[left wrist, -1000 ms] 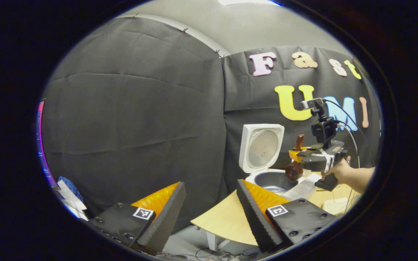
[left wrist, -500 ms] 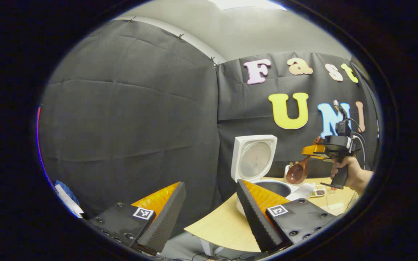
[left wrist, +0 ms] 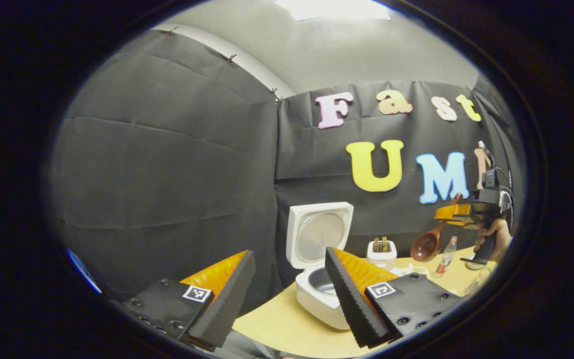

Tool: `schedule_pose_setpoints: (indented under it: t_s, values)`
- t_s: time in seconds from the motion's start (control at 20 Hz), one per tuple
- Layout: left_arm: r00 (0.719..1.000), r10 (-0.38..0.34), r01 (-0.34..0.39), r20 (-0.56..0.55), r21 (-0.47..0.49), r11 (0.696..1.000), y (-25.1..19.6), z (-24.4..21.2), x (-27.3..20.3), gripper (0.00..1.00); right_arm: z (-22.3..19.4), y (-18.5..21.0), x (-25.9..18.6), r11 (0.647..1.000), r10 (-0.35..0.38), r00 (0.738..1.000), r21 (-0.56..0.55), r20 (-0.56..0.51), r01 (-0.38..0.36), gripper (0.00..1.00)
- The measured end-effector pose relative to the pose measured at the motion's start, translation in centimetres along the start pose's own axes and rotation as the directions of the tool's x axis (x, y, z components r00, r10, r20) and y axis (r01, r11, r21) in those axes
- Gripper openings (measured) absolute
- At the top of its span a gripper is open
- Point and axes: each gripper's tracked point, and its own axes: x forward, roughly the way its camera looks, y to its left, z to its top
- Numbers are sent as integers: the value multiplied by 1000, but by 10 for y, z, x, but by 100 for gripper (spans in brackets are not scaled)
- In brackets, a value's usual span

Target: Close the left gripper, press the button to open the rice cooker; take a wooden spoon from the chopstick holder with the right hand, scoop a spoonful of rice and pour it into the rice cooker, then put the wooden spoon back into the chopstick holder.

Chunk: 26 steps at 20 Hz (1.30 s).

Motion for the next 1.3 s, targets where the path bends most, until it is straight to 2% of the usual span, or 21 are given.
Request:
schedule_pose_setpoints:
  t_s: [0.15,0.3,0.35,0.6,0.65,0.7,0.75,0.95,1.3]
  values:
    - [999,-29,29,15,-2,1000,-22,9,2,98,15,-36,-24,999,-50,999,1,18,50,10]
    - [997,-64,64,32,-6,998,-46,13,6,95,31,-70,-47,993,-115,992,-3,44,116,10]
    - [996,-75,75,37,-10,997,-53,15,7,98,35,-80,-55,991,-132,990,-1,49,132,10]
    - [991,-132,133,34,-41,990,-90,14,14,95,57,-133,-93,974,-224,971,-9,83,225,10]
    - [989,-139,141,42,-45,989,-95,17,16,100,61,-143,-100,970,-241,967,-10,88,242,10]
    - [988,-148,150,46,-47,988,-101,20,19,95,62,-153,-106,966,-258,962,-10,91,260,10]
    - [987,-153,155,47,-47,987,-106,22,20,98,63,-163,-113,961,-275,957,-11,95,277,10]
    - [982,-177,179,57,-35,983,-125,29,26,95,58,-203,-137,933,-357,929,-24,96,360,10]
    - [977,-210,211,38,-25,977,-151,27,31,98,36,-265,-171,882,-466,883,-52,64,469,10]
